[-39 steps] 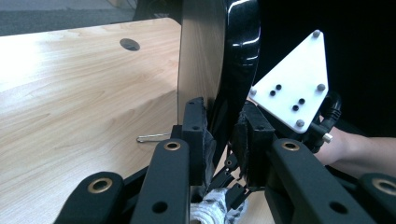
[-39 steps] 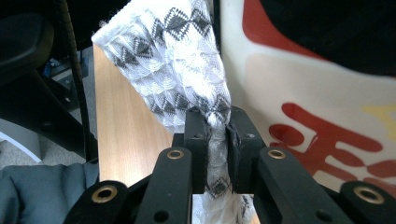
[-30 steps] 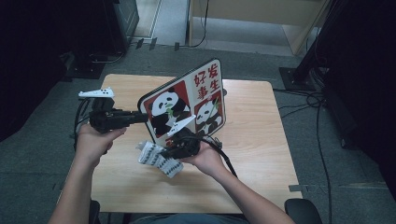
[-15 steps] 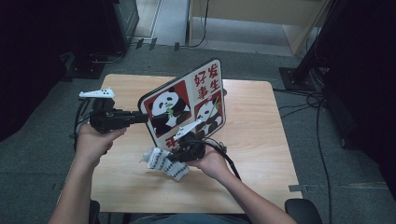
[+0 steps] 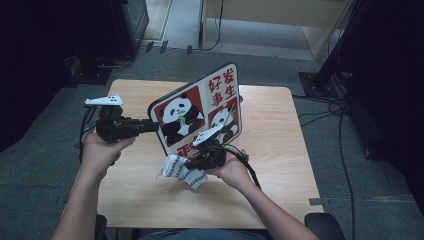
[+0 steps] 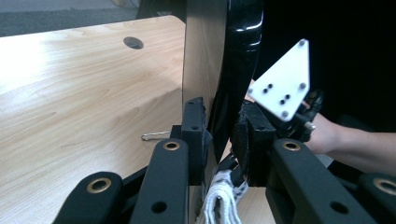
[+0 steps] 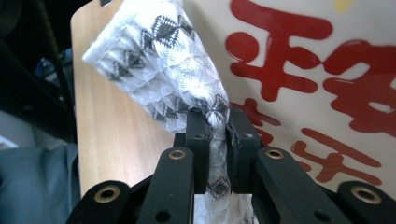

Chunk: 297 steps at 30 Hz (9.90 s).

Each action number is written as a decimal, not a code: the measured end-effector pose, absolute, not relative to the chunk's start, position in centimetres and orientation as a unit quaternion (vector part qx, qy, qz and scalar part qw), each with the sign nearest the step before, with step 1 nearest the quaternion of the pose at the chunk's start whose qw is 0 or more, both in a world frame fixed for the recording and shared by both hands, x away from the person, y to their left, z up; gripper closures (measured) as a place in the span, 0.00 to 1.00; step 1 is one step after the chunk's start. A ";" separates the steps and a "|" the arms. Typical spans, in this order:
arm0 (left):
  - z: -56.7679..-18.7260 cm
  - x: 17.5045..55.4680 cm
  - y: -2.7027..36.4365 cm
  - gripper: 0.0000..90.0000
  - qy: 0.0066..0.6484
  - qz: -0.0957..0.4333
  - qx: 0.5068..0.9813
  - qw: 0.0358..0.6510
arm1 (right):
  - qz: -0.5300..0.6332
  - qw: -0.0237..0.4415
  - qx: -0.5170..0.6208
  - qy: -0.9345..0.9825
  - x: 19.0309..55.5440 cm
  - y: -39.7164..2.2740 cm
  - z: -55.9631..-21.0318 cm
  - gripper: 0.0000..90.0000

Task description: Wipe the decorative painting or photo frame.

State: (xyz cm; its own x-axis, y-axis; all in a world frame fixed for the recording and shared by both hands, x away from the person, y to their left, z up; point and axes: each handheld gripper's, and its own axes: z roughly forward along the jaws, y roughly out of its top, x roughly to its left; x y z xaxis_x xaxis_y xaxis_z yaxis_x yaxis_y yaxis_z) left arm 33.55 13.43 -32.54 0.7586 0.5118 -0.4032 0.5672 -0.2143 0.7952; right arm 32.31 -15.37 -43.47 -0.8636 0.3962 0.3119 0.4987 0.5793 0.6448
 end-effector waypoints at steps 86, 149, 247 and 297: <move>-33.1 33.2 13.7 0.87 0.338 0.000 0.769 0.543 | -0.408 -0.033 -0.211 -0.888 39.9 -10.0 -21.8 0.91; -33.1 33.0 13.8 0.87 0.333 0.006 0.774 0.538 | -0.443 -0.044 -0.269 -0.854 42.5 -14.6 -23.3 0.88; -33.6 33.4 12.9 0.87 0.335 0.005 0.780 0.528 | -0.432 -0.070 -0.353 -0.827 46.7 -22.0 -23.1 0.87; -33.8 33.5 13.1 0.87 0.331 0.001 0.780 0.532 | -0.424 -0.111 -0.425 -0.792 49.1 -27.6 -23.4 0.91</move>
State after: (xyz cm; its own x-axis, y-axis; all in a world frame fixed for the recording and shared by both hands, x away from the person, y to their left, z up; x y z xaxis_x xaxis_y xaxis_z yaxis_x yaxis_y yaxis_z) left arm 33.54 13.13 -33.77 0.7815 0.5168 -0.3496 0.5138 -0.2153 0.8304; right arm 49.14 -27.56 -23.44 -0.6133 0.7680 0.1846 0.5797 0.2788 0.7657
